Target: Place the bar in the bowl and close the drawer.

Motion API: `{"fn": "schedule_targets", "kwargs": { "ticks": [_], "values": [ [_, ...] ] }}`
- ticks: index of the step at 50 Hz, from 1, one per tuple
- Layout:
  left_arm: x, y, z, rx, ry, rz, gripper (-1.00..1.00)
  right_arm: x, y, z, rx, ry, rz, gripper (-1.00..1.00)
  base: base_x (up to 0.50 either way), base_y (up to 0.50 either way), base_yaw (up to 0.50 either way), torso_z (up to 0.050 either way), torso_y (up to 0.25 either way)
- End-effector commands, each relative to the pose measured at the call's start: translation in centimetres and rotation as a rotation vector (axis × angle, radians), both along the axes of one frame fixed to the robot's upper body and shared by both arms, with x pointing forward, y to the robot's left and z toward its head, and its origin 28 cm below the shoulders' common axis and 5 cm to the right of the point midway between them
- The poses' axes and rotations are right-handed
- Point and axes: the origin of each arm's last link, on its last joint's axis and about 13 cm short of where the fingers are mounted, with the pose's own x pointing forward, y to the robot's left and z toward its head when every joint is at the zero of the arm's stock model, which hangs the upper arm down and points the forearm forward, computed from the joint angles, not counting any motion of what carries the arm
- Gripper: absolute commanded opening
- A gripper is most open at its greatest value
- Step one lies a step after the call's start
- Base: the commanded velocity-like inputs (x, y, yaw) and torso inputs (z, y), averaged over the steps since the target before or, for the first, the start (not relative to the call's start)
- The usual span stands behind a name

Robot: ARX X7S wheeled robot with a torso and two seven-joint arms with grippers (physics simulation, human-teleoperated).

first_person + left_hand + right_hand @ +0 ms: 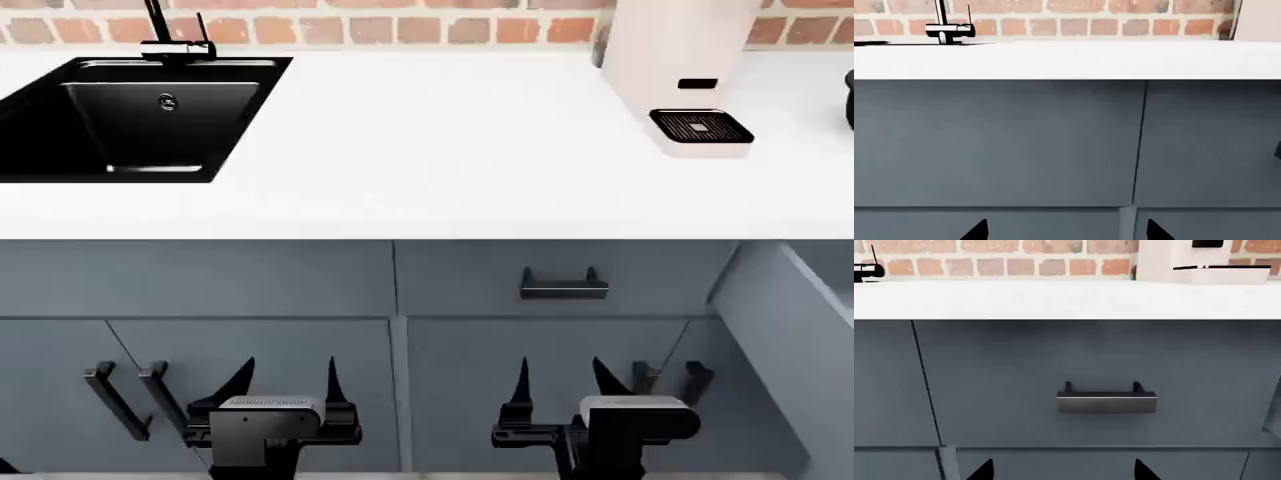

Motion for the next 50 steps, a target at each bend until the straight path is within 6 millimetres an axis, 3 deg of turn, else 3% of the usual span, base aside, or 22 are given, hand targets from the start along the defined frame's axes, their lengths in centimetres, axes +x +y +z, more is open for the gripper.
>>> {"fn": "schedule_targets", "kwargs": {
  "ticks": [1, 11, 12, 13, 31, 50],
  "values": [
    [0.0, 0.0, 0.0, -0.002, 0.000, 0.003, 1.00, 0.0, 0.1, 0.0, -0.007, 0.001, 0.001, 1.00, 0.00, 0.00, 0.00, 0.000, 0.000],
    [0.2, -0.1, -0.1, -0.007, 0.016, -0.021, 1.00, 0.3, 0.2, -0.4, -0.024, 0.019, 0.007, 1.00, 0.00, 0.00, 0.00, 0.000, 0.000],
    [-1.9, 1.4, 5.7, -0.204, -0.168, 0.001, 1.00, -1.8, -1.4, 4.9, -0.051, -0.122, -0.110, 1.00, 0.00, 0.00, 0.00, 0.000, 0.000],
    [0.2, -0.1, 0.0, 0.022, 0.003, -0.032, 1.00, 0.4, 0.2, -0.5, -0.025, 0.022, 0.006, 1.00, 0.00, 0.00, 0.00, 0.000, 0.000],
    [0.2, -0.4, -0.6, 0.047, 0.059, -0.055, 1.00, 0.4, 0.3, -0.8, -0.028, 0.030, 0.009, 1.00, 0.00, 0.00, 0.00, 0.000, 0.000],
    [0.1, -0.3, -0.3, 0.016, 0.096, -0.081, 1.00, 0.3, 0.3, -0.5, -0.024, 0.027, 0.009, 1.00, 0.00, 0.00, 0.00, 0.050, 0.021]
  ]
}}
